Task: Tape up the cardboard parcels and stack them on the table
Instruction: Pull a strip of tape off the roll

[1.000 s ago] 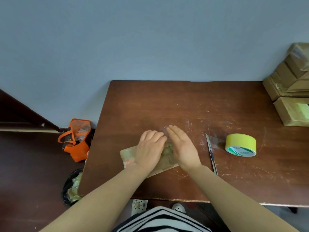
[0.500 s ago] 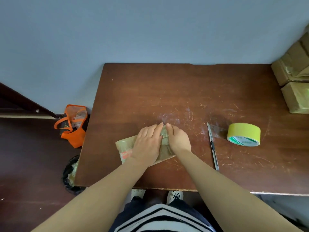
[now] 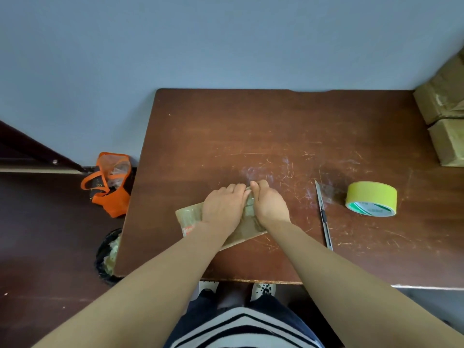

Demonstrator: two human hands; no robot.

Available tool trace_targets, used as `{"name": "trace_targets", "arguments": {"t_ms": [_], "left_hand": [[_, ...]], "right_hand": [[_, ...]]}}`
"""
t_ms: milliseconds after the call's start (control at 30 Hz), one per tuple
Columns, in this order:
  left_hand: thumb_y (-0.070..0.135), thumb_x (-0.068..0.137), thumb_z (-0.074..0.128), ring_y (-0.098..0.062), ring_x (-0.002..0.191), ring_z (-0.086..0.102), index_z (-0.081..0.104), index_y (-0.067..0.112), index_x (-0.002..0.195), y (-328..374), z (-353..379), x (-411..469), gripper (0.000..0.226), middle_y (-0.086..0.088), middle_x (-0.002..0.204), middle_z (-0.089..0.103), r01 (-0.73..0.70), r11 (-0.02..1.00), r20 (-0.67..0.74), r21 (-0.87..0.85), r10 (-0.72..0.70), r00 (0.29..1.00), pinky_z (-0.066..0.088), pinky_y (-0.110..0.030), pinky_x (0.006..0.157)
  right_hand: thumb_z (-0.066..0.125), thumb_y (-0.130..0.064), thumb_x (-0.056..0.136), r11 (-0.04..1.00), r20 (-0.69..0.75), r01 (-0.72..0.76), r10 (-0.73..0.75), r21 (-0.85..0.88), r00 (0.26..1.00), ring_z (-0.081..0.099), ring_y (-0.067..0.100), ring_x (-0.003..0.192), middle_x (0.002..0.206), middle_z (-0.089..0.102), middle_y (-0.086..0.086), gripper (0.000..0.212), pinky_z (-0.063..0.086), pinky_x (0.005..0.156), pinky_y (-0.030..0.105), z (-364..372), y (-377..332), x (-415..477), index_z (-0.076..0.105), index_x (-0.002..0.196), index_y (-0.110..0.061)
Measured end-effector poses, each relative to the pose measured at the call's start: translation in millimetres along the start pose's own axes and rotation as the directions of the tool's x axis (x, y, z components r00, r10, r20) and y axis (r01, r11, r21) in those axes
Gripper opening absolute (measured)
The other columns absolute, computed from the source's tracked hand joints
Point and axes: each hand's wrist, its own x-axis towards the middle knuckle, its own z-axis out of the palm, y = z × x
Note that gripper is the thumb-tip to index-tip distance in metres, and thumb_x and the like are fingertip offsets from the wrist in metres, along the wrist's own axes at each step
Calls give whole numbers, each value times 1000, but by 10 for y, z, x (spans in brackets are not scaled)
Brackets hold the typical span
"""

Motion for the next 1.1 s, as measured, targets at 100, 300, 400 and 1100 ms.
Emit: {"name": "trace_targets", "arguments": {"t_ms": [100, 300, 400, 1100], "left_hand": [[30, 79, 77, -21, 38, 55, 68, 14, 73, -72, 40, -11, 19, 1, 56, 60, -32, 999, -56, 32, 33, 998, 32, -21, 35], [44, 103, 21, -27, 107, 61, 45, 19, 134, -235, 7, 95, 46, -2, 126, 59, 28, 985, 361, -173, 36, 932, 47, -37, 78], [47, 102, 20, -26, 112, 58, 37, 23, 141, -327, -74, 77, 49, -2, 135, 55, 46, 968, 447, -247, 72, 892, 44, -36, 85], [56, 96, 21, -25, 100, 63, 40, 21, 127, -80, 91, 199, 51, 1, 124, 56, -9, 995, 410, -103, 50, 911, 44, -36, 68]], "right_hand": [[21, -41, 102, 999, -9, 17, -17, 36, 1000, 52, 26, 81, 93, 60, 12, 44, 34, 64, 31, 12, 57, -5, 50, 112, -9], [23, -45, 102, 963, 67, -28, 10, 268, 998, 53, 18, 92, 93, 58, -1, 42, 37, 76, 31, -52, 110, -13, 55, 102, -18], [22, -45, 102, 975, 28, 9, -15, 222, 999, 51, 18, 88, 92, 56, 0, 43, 35, 75, 30, -101, 120, -61, 54, 95, -17], [13, -65, 93, 822, -1, -209, 247, 530, 969, 58, 18, 93, 93, 63, -3, 64, 45, 84, 34, 109, 87, -128, 61, 94, -22]]}}
